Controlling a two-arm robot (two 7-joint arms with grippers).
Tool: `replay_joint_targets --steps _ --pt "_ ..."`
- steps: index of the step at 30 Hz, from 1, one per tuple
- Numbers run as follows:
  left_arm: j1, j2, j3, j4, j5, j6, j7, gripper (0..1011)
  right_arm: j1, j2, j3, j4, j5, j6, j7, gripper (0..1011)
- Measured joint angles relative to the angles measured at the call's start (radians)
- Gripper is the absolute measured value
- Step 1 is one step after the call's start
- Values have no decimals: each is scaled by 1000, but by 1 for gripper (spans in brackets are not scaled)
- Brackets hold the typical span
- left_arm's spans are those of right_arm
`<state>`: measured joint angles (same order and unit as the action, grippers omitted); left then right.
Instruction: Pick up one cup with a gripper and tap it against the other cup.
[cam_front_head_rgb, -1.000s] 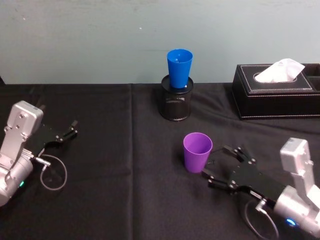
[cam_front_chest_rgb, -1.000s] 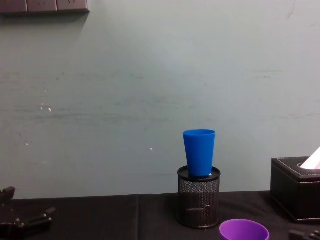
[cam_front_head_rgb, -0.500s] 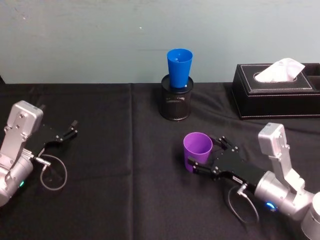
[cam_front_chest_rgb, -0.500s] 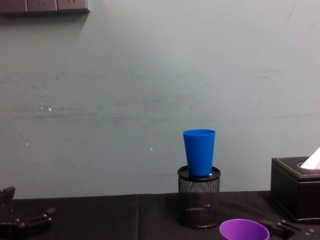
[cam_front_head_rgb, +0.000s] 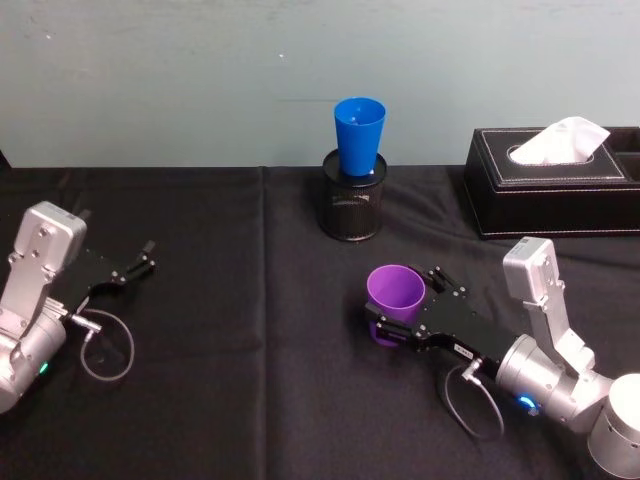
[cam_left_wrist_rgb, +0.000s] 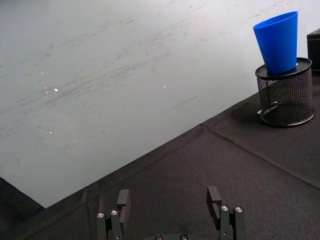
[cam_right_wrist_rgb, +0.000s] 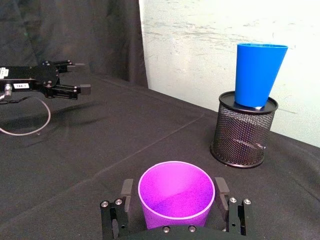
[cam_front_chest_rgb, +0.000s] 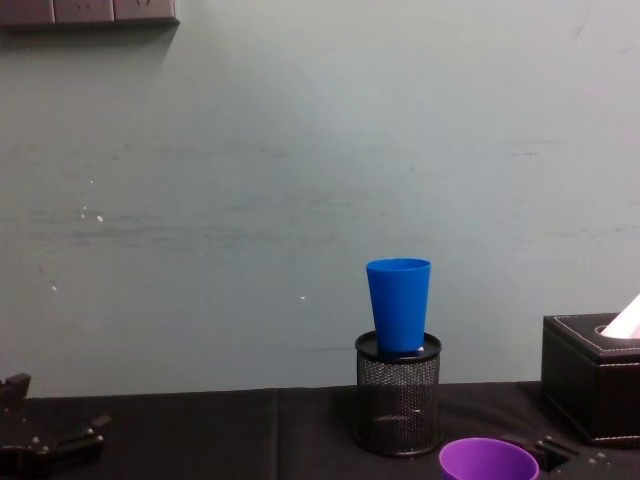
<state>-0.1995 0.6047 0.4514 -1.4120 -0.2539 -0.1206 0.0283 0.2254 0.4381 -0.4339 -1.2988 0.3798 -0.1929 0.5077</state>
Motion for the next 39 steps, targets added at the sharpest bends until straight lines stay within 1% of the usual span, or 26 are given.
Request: replay_joint_targets --steps 4,7,8,10,12,23,25,26,27,30,31,33,34,39 --pt "0 0 0 0 0 0 0 1000 0 1 0 0 1 0 0 1003" --pt "0 0 0 0 0 0 0 1000 0 1 0 -1 1 -1 0 965" --pt "0 0 0 0 0 0 0 1000 0 2 0 -1 1 -1 -1 919" --pt "0 0 0 0 0 0 0 1000 0 2 -1 -1 1 -1 -1 889" --pt "0 0 0 0 0 0 0 1000 0 2 -1 -1 2 -1 -1 829" --pt "0 0 0 0 0 0 0 1000 0 3 -1 -2 3 -2 -1 758" --pt "0 0 0 0 0 0 0 1000 -6 8 6 -32 2 9 -3 751" --pt "0 0 0 0 0 0 0 1000 -9 12 11 -47 3 18 -4 744" --pt "0 0 0 0 0 0 0 1000 -17 19 22 -85 9 45 -5 739" --pt "0 0 0 0 0 0 0 1000 -23 32 39 -145 21 93 -7 729" --pt "0 0 0 0 0 0 0 1000 -25 40 49 -184 32 128 -8 729" --pt "0 0 0 0 0 0 0 1000 -26 48 58 -216 42 159 -11 722" --pt "0 0 0 0 0 0 0 1000 -24 56 67 -251 54 194 -14 720" --pt "0 0 0 0 0 0 0 1000 -8 77 82 -322 79 267 -23 720"
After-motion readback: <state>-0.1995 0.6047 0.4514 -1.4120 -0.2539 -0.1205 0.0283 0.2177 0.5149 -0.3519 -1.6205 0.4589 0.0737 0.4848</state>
